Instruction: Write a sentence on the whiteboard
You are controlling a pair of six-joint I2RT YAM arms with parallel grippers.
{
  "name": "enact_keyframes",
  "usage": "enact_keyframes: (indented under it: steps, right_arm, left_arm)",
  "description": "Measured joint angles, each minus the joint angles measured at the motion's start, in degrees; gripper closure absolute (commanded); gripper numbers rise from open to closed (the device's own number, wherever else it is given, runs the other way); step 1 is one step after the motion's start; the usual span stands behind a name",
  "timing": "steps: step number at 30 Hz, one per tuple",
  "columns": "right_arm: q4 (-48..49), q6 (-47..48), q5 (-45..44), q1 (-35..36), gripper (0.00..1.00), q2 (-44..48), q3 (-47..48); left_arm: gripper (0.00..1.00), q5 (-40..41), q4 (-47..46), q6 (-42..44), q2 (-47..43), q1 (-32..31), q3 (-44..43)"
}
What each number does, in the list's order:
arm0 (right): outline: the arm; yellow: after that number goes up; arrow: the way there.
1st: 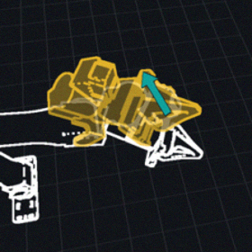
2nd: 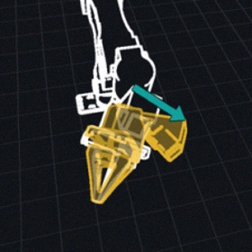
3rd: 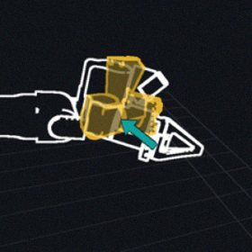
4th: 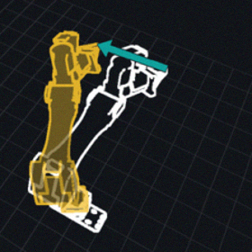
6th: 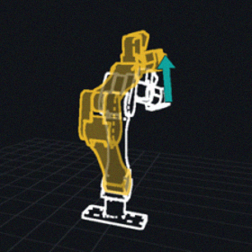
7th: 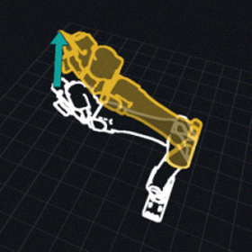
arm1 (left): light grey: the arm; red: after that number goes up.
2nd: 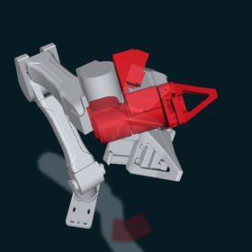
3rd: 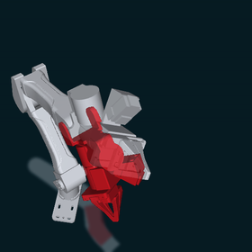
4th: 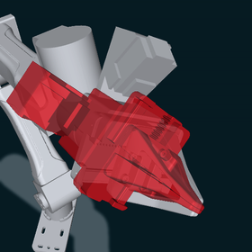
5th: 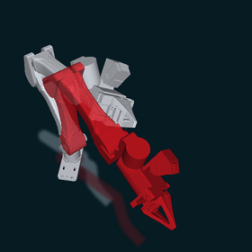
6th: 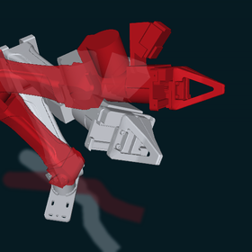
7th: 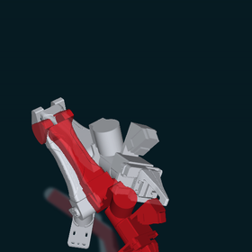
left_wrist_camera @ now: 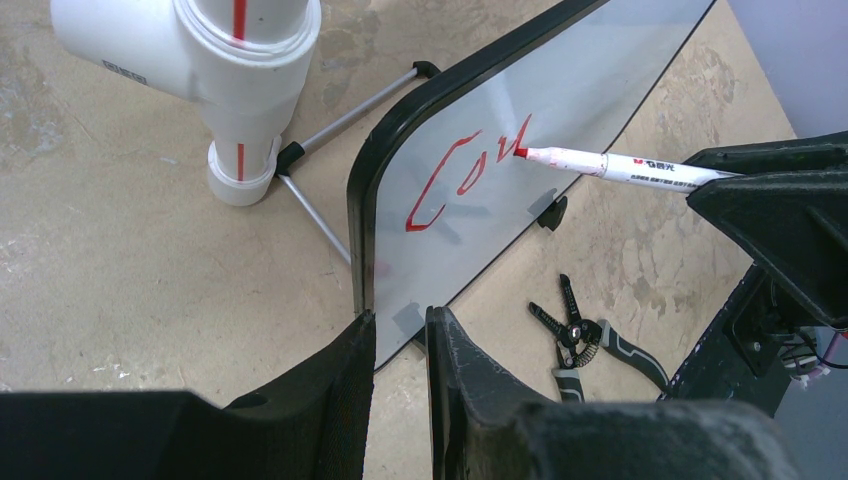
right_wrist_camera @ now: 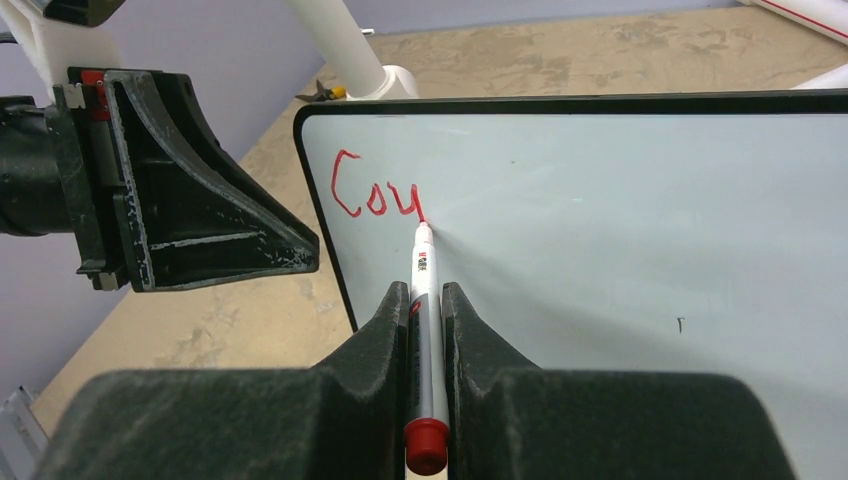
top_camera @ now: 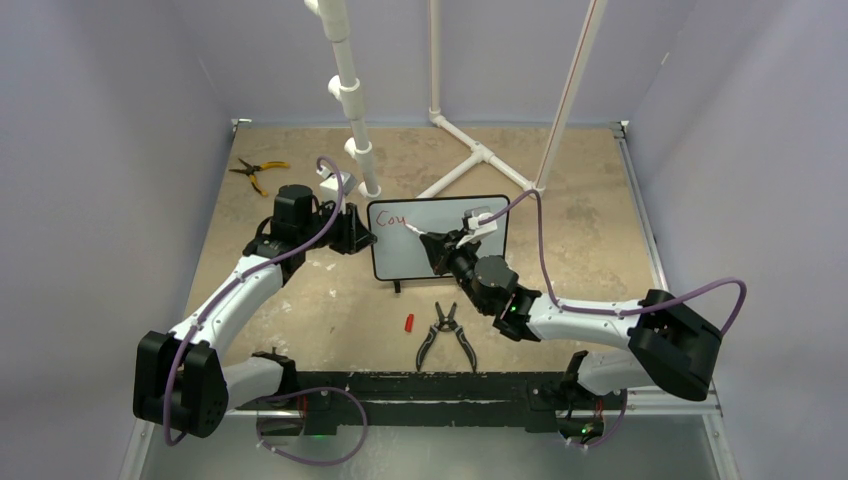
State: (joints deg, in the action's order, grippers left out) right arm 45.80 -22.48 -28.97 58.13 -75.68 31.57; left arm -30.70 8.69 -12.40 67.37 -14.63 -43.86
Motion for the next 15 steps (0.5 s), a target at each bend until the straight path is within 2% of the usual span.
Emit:
enact_keyframes:
  steps: [15]
  right_arm:
    - [-1.0, 1.1, -0.3, 0.0, 1.00, 5.0, 0.0]
  left_arm:
    - [0.76, 0.0, 0.0, 0.0, 0.0, 0.0, 0.0]
